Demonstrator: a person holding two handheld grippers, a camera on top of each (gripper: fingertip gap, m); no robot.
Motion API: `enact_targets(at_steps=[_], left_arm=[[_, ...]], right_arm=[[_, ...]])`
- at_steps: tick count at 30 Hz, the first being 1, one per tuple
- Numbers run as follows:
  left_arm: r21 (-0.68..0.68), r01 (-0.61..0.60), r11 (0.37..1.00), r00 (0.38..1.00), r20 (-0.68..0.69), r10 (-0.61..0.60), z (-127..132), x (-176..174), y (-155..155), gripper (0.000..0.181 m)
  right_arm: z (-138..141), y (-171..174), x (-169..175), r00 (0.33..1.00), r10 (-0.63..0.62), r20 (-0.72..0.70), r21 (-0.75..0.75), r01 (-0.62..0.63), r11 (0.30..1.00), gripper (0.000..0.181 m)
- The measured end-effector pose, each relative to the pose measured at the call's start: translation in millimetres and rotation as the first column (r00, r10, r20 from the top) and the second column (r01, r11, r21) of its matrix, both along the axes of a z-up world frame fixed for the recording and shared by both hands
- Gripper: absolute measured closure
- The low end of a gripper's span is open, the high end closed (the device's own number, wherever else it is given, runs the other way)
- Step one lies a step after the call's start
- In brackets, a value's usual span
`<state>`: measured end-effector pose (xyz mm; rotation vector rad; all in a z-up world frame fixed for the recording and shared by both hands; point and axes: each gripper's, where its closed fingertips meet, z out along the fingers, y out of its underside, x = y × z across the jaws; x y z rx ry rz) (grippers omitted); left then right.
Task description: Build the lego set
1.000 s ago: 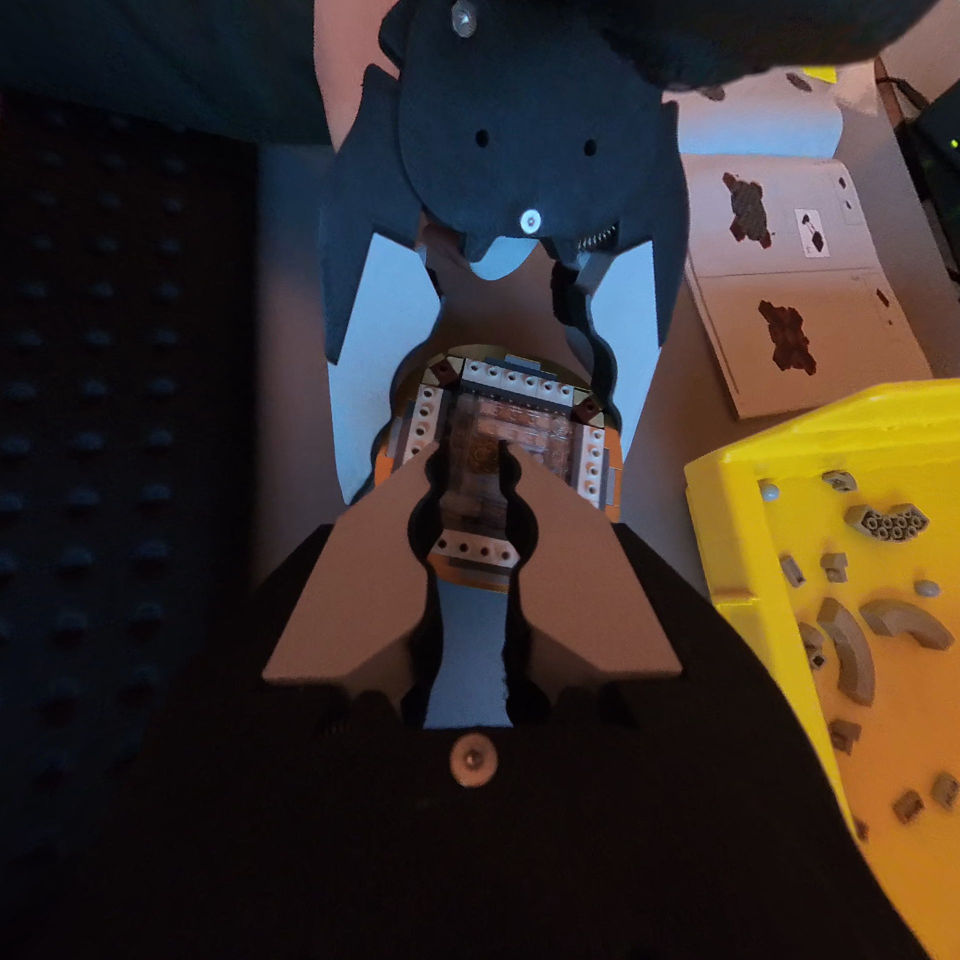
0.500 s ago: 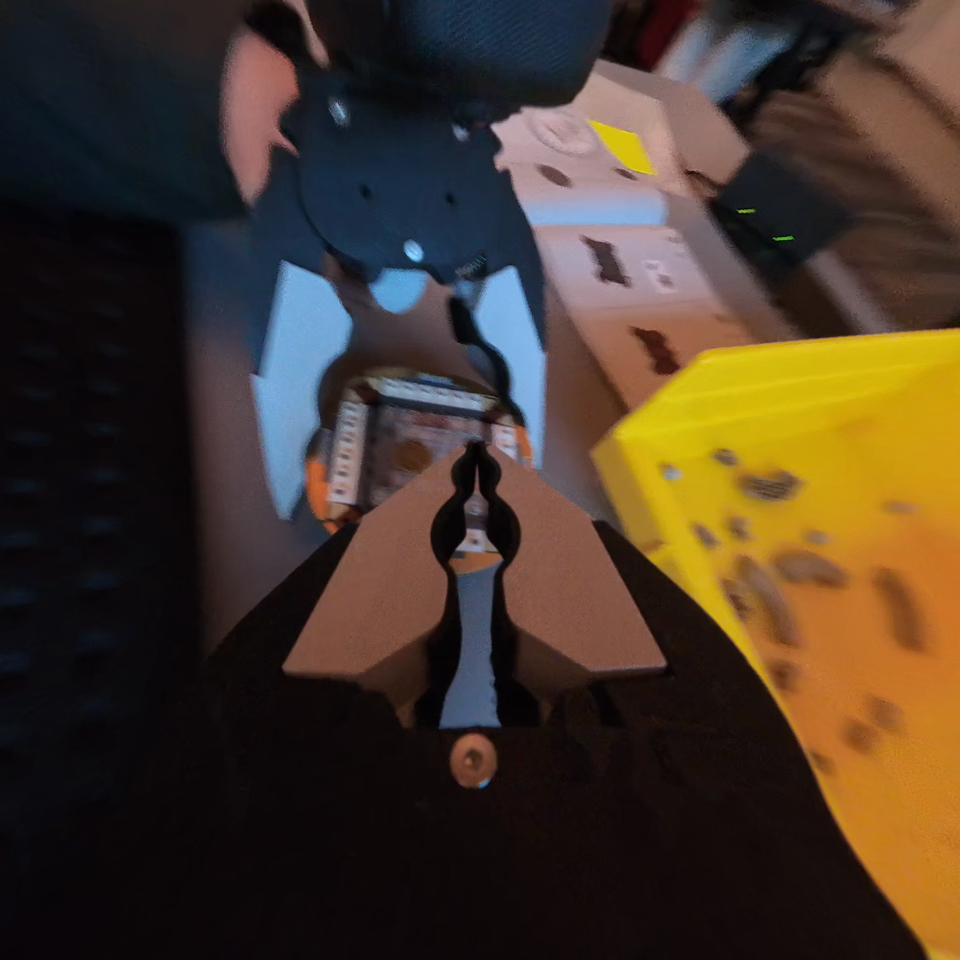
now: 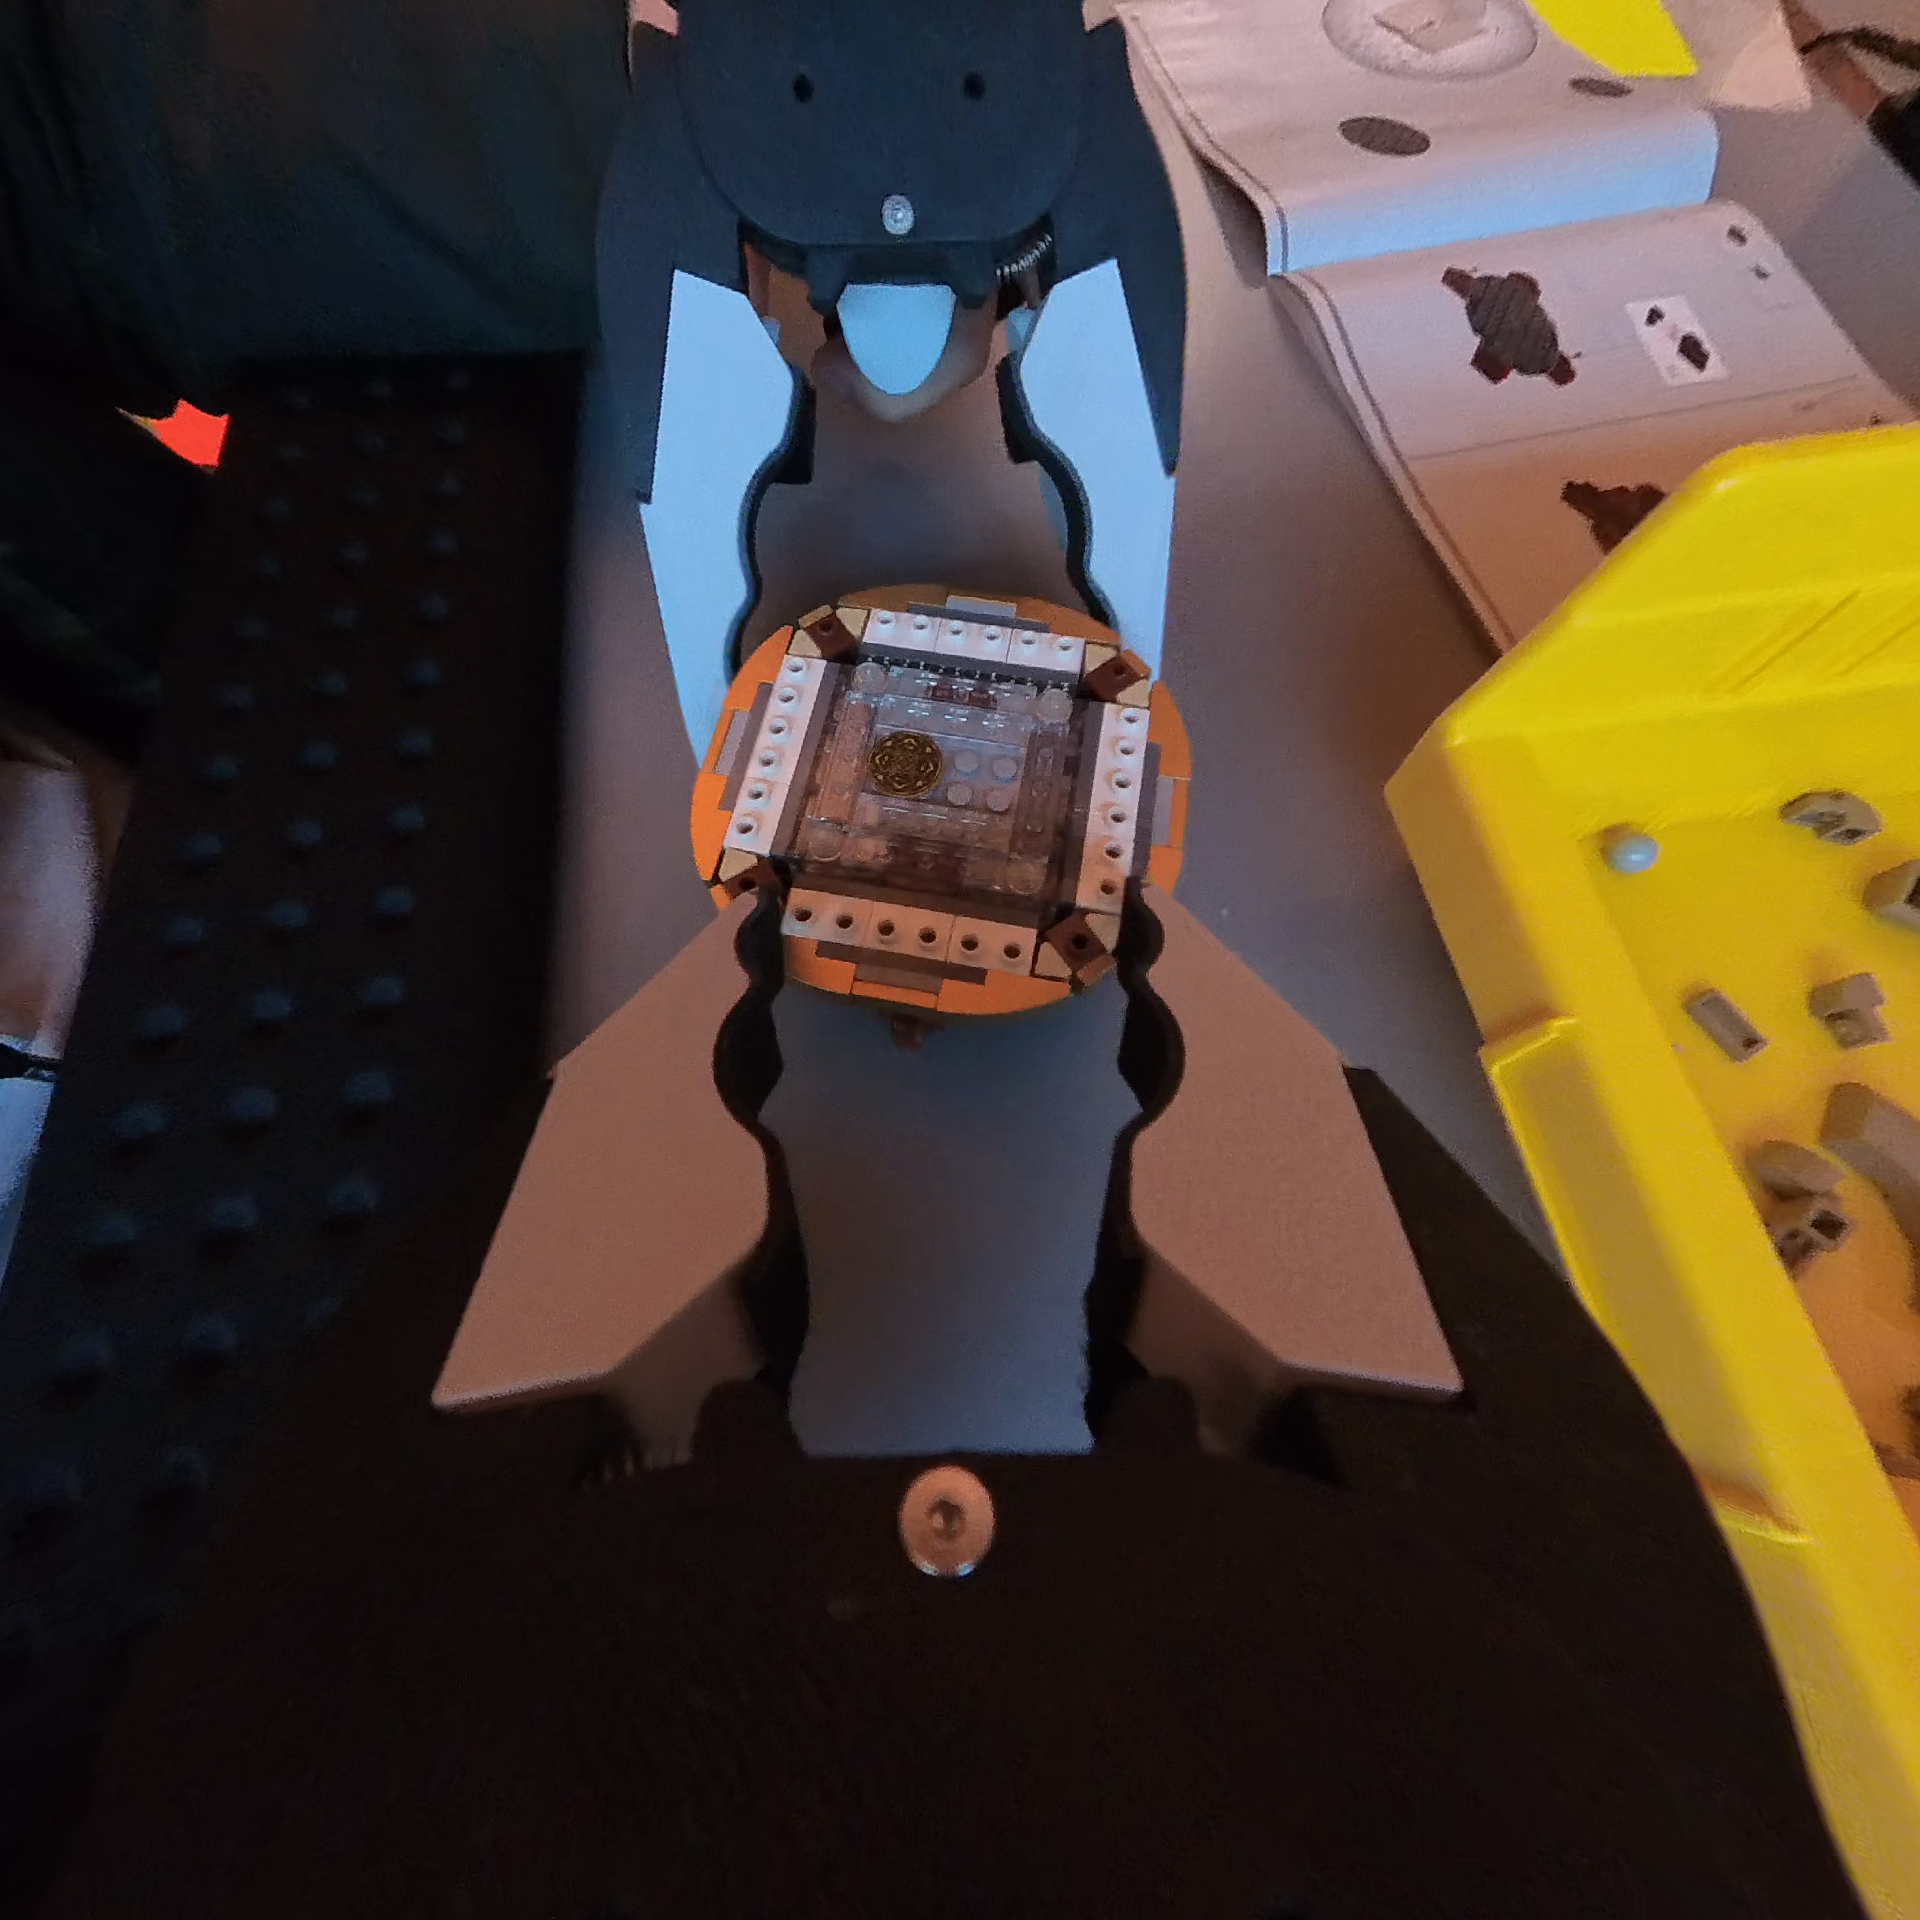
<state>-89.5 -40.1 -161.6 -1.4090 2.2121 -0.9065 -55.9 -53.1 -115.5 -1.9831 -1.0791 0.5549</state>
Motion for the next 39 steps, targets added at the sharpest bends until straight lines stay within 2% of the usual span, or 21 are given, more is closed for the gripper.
enact_targets(at_steps=[5, 17, 25, 28, 30, 34, 37, 39], left_arm=[[-0.016, 0.007, 1.000, 1.000, 0.003, -0.007, 3, 1, -2, 0.080], [-0.062, 0.005, 0.998, 1.000, 0.001, -0.005, 5, -4, 0, 0.100], [-0.148, -0.024, 0.989, 1.000, -0.018, 0.022, 8, -10, 4, 0.113], [-0.167, -0.057, 0.984, 0.998, -0.038, 0.051, 9, -19, 13, 0.128], [-0.204, -0.085, 0.975, 0.996, -0.040, 0.078, 12, -24, 18, 0.129], [-0.407, -0.119, 0.906, 0.993, -0.035, 0.115, 26, -24, 19, 0.122], [-0.610, -0.118, 0.784, 0.993, -0.056, 0.106, 40, -18, 14, 0.119], [-0.694, -0.125, 0.709, 0.992, -0.093, 0.084, 40, -15, 11, 0.126]], right_arm=[[0, 1, 3, 1.000, -0.006, -0.021, -0.013, 0.006, 1.000, 0.109], [2, 3, 8, 0.994, -0.048, -0.093, -0.084, 0.040, 0.996, 0.109], [5, 7, 16, 0.969, -0.138, -0.205, -0.222, 0.091, 0.971, 0.119], [-6, 10, 23, 0.952, -0.210, -0.221, -0.334, 0.129, 0.934, 0.121], [-15, 11, 22, 0.937, -0.246, -0.248, -0.421, 0.125, 0.898, 0.122], [-13, 10, 9, 0.895, -0.263, -0.361, -0.529, 0.035, 0.848, 0.131], [-12, 15, 8, 0.869, -0.290, -0.401, -0.561, 0.018, 0.827, 0.134], [-12, 18, 8, 0.850, -0.310, -0.426, -0.587, 0.001, 0.809, 0.142]])
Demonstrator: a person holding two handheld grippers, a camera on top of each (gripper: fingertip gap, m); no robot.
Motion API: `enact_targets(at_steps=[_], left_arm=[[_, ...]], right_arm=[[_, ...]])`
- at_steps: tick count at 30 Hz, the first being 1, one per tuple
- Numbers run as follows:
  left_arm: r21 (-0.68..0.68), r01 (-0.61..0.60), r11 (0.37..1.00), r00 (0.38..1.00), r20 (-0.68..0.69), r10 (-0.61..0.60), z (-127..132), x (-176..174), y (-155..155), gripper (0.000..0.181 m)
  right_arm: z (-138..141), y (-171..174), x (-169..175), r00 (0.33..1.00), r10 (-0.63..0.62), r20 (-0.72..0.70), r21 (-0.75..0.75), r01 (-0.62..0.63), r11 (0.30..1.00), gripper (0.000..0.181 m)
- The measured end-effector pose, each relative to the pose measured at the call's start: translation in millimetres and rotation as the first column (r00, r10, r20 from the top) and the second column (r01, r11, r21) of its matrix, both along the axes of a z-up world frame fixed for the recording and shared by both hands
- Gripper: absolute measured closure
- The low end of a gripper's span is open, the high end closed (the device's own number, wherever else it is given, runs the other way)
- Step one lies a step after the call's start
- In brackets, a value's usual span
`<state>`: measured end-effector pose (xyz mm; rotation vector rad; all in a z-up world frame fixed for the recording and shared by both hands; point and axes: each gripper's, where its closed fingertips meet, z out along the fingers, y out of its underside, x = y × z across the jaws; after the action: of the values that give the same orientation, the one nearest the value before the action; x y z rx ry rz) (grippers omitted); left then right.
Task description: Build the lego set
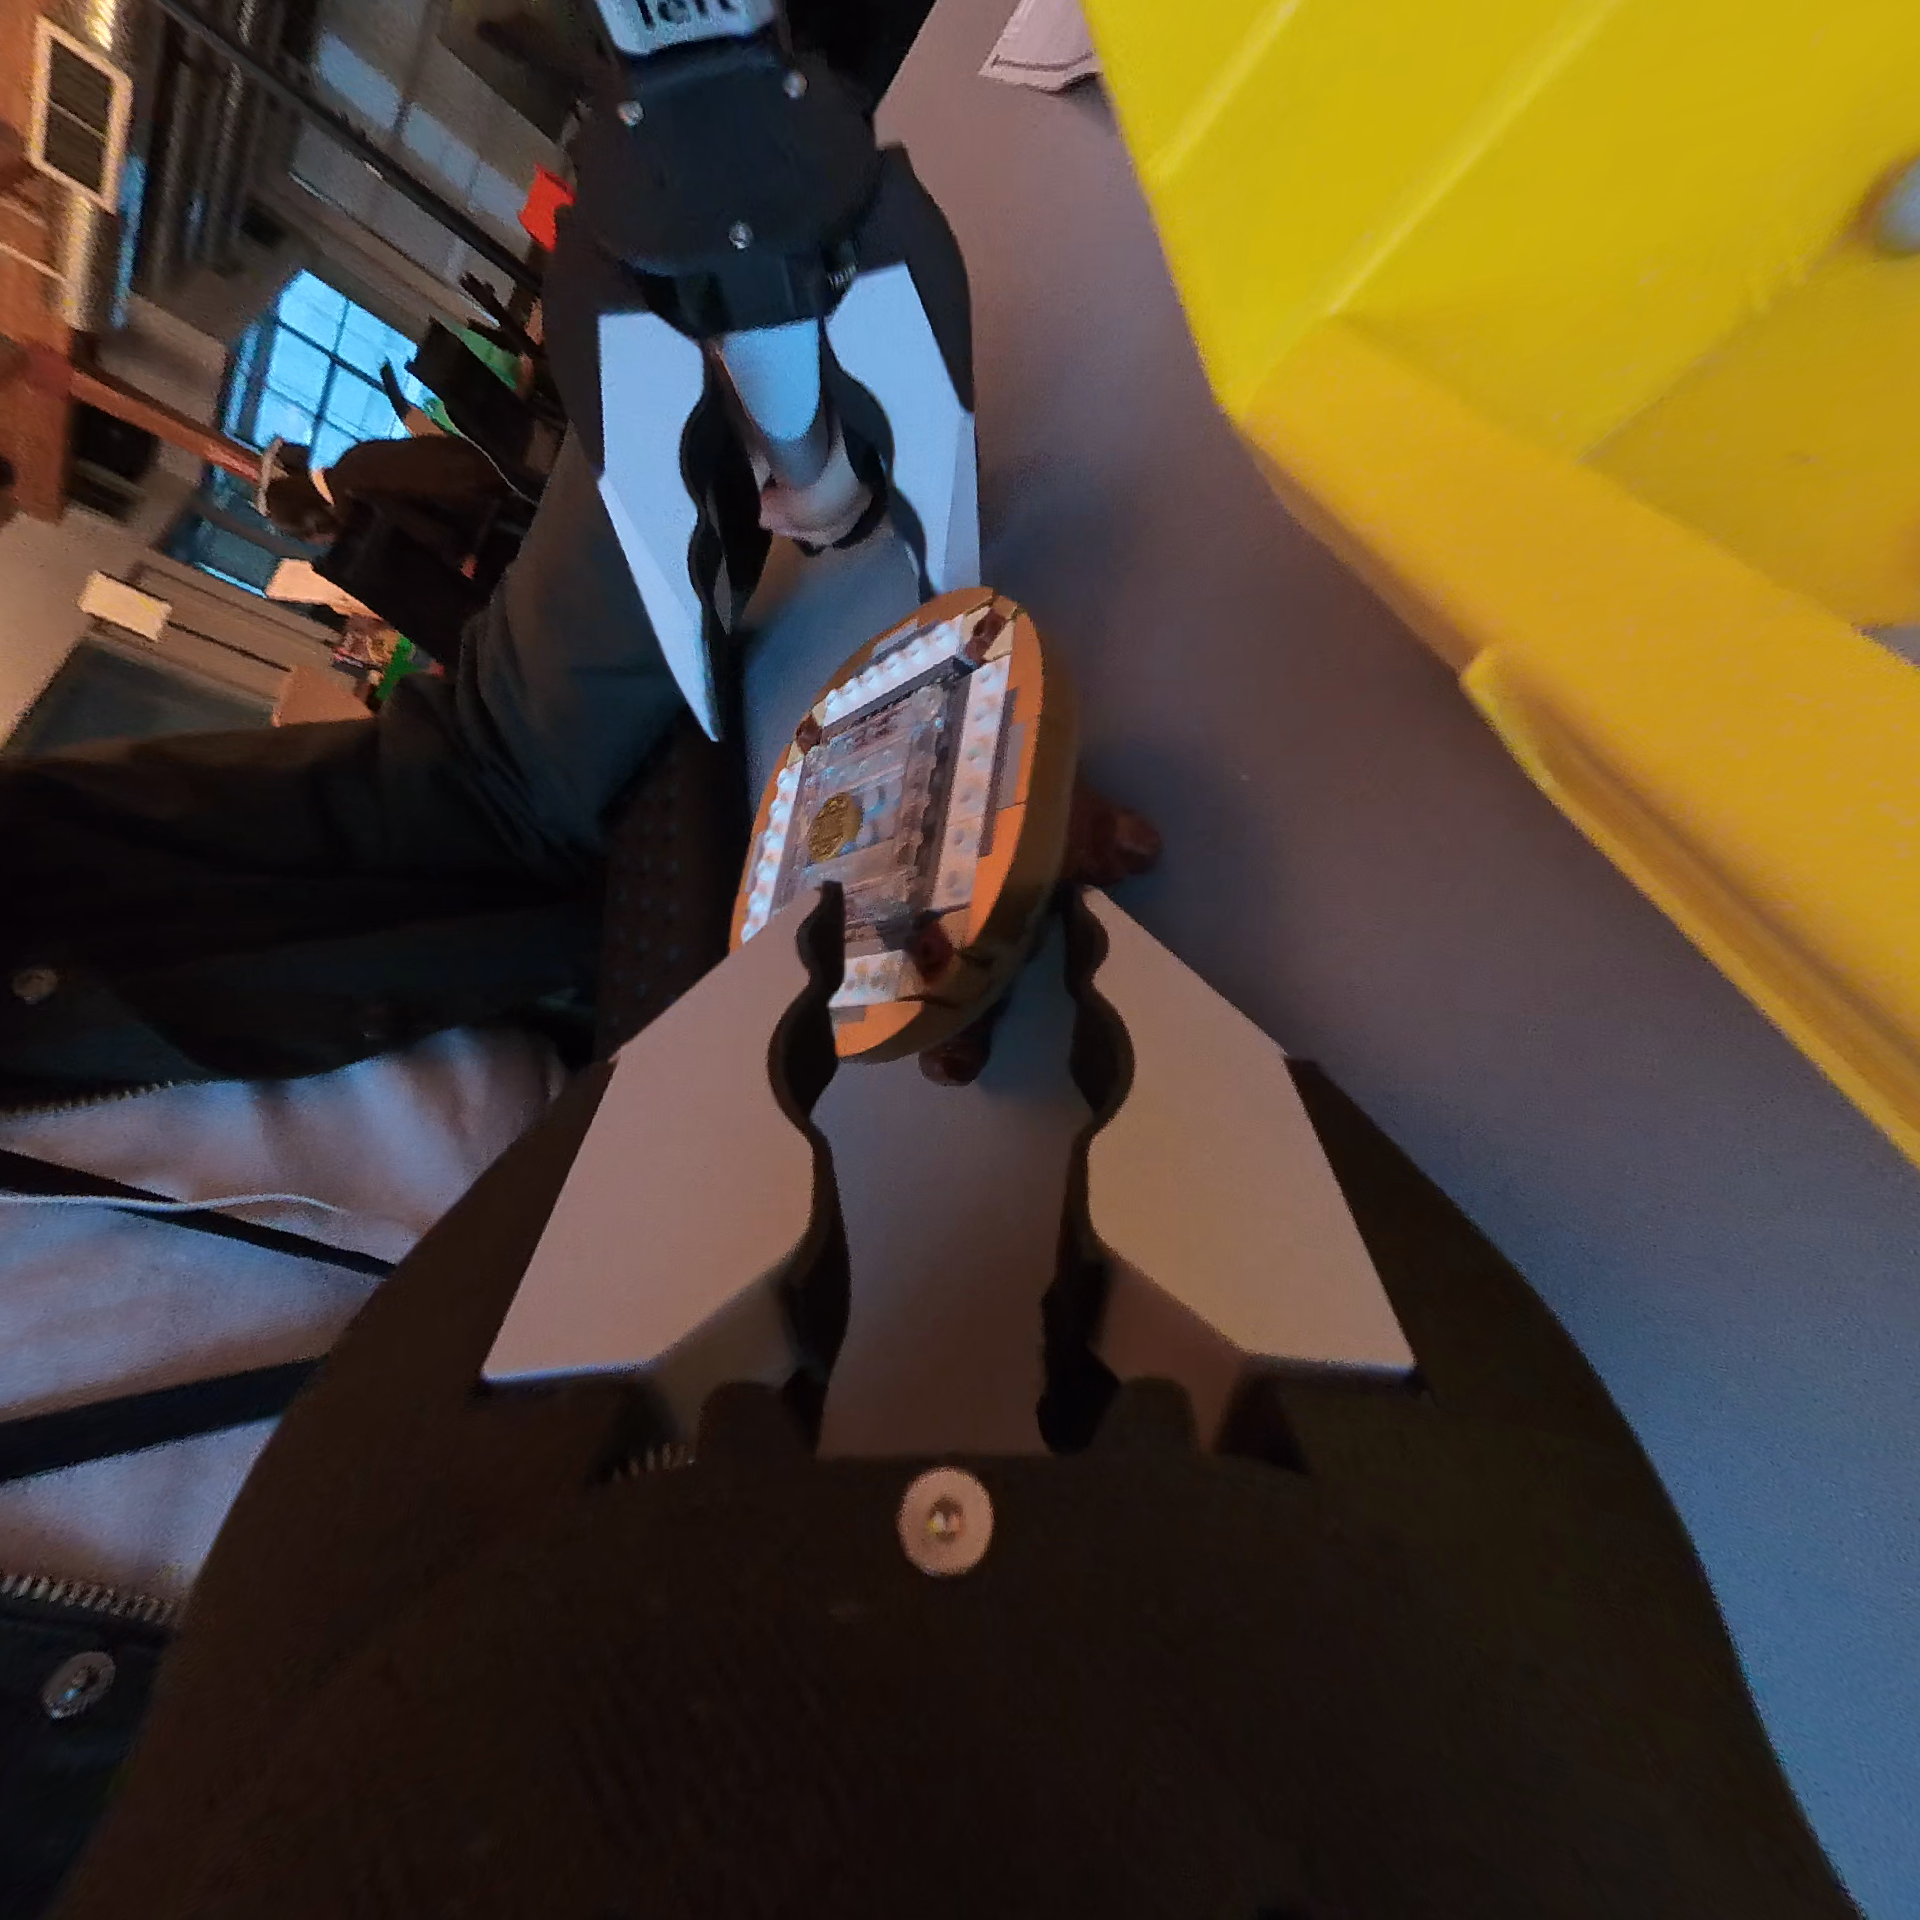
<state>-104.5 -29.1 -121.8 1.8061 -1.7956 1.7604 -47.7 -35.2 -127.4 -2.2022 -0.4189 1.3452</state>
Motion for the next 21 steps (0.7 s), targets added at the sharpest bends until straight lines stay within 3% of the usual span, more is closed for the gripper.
enact_targets(at_steps=[2, 5, 10, 13, 21], left_arm=[[-0.062, 0.018, 0.998, 1.000, -0.021, -0.020, -3, 3, -2, 0.135], [-0.156, -0.003, 0.988, 1.000, -0.023, 0.000, 1, 8, 1, 0.133], [-0.195, -0.006, 0.981, 1.000, -0.013, 0.003, 7, 10, 1, 0.150], [-0.147, -0.010, 0.989, 1.000, -0.016, 0.008, 6, 13, -1, 0.156], [0.027, -0.021, 0.999, 0.998, 0.053, 0.020, 11, 15, 0, 0.162]], right_arm=[[-2, 2, 1, 1.000, -0.009, -0.020, -0.032, 0.008, 0.999, 0.147], [-1, 2, 4, 1.000, -0.005, -0.002, -0.016, 0.005, 1.000, 0.148], [23, 5, 3, 0.995, -0.014, 0.099, 0.279, -0.014, 0.960, 0.148], [36, 4, 0, 0.983, -0.021, 0.184, 0.446, -0.064, 0.893, 0.149], [40, 3, 2, 0.978, -0.027, 0.208, 0.514, -0.086, 0.853, 0.148]])
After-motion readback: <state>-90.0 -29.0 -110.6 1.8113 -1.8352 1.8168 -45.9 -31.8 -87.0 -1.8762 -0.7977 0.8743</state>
